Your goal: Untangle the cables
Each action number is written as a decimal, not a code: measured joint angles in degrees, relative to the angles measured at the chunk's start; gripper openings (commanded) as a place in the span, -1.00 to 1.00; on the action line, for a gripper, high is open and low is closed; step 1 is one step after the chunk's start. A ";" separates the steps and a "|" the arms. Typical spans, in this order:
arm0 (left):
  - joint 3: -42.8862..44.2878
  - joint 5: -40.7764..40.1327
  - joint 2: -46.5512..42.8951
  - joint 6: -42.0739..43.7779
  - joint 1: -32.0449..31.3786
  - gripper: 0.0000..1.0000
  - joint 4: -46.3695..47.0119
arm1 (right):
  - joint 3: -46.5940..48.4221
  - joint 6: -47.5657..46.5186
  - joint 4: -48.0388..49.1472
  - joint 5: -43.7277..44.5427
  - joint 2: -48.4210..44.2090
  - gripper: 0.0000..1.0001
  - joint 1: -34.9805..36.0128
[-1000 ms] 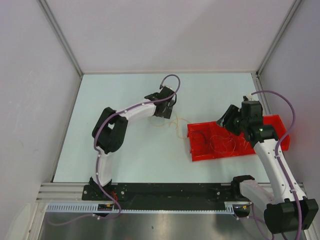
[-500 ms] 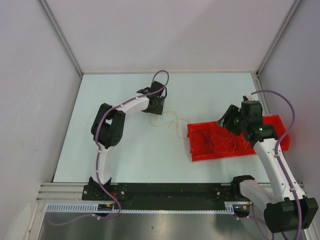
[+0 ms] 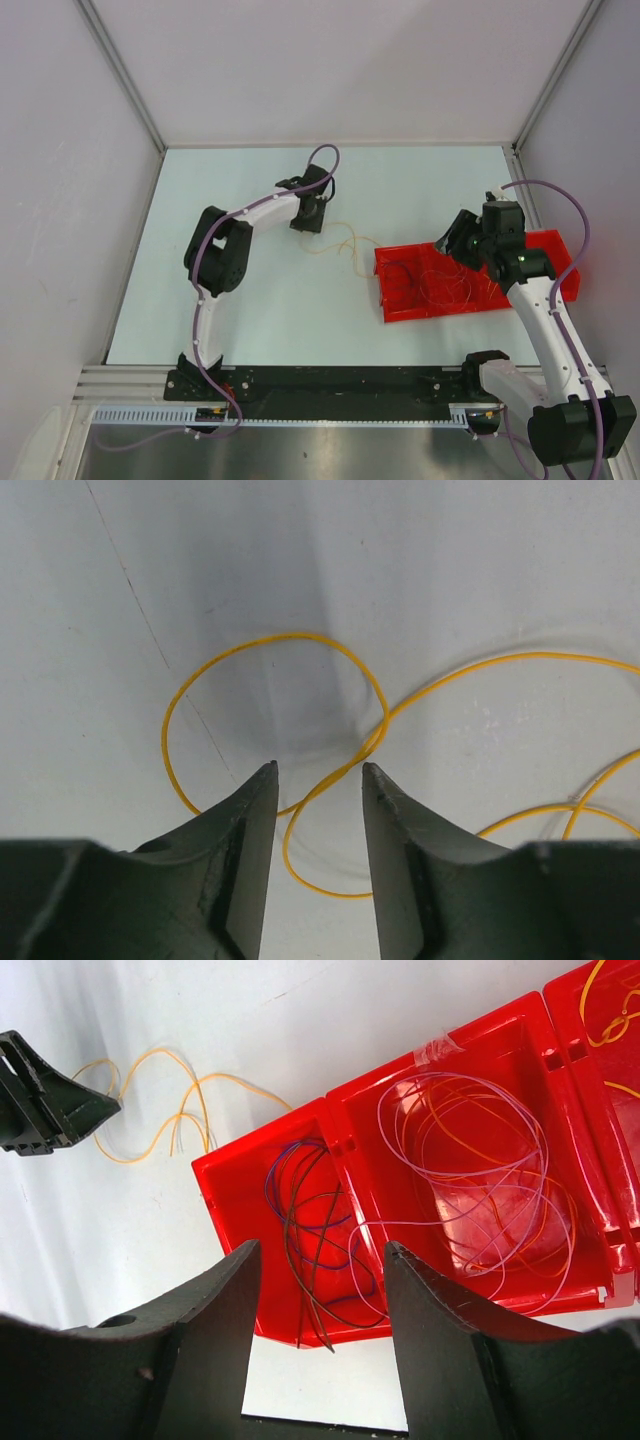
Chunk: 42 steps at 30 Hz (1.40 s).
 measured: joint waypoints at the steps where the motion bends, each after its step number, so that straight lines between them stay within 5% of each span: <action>1: 0.00 0.04 0.00 -0.04 0.02 -0.20 -0.20 | 0.00 -0.02 0.00 0.04 0.00 0.13 0.00; 4: 0.00 0.85 0.00 -0.15 0.17 -0.44 -0.70 | 0.00 -0.07 -0.02 0.13 0.00 0.13 0.00; 7: 0.00 1.62 0.00 -0.61 0.46 -0.99 -0.76 | 0.00 -0.13 -0.02 0.13 0.00 0.13 0.00; 19: 0.59 7.54 -5.22 -0.68 1.38 -0.99 -4.37 | 0.15 2.27 3.54 -7.10 -2.97 0.08 -0.26; 30: 4.17 31.65 -29.68 -1.27 1.40 -0.99 2.43 | 2.45 22.45 18.80 -23.34 -2.97 0.05 1.77; 36: -2.73 46.77 -35.12 -6.60 1.36 -0.99 13.94 | 2.56 34.84 30.42 -26.82 -1.95 0.02 4.83; 42: -5.35 52.92 -35.43 -10.03 0.81 -0.99 19.71 | 2.60 41.97 39.78 -27.30 -0.50 0.01 7.30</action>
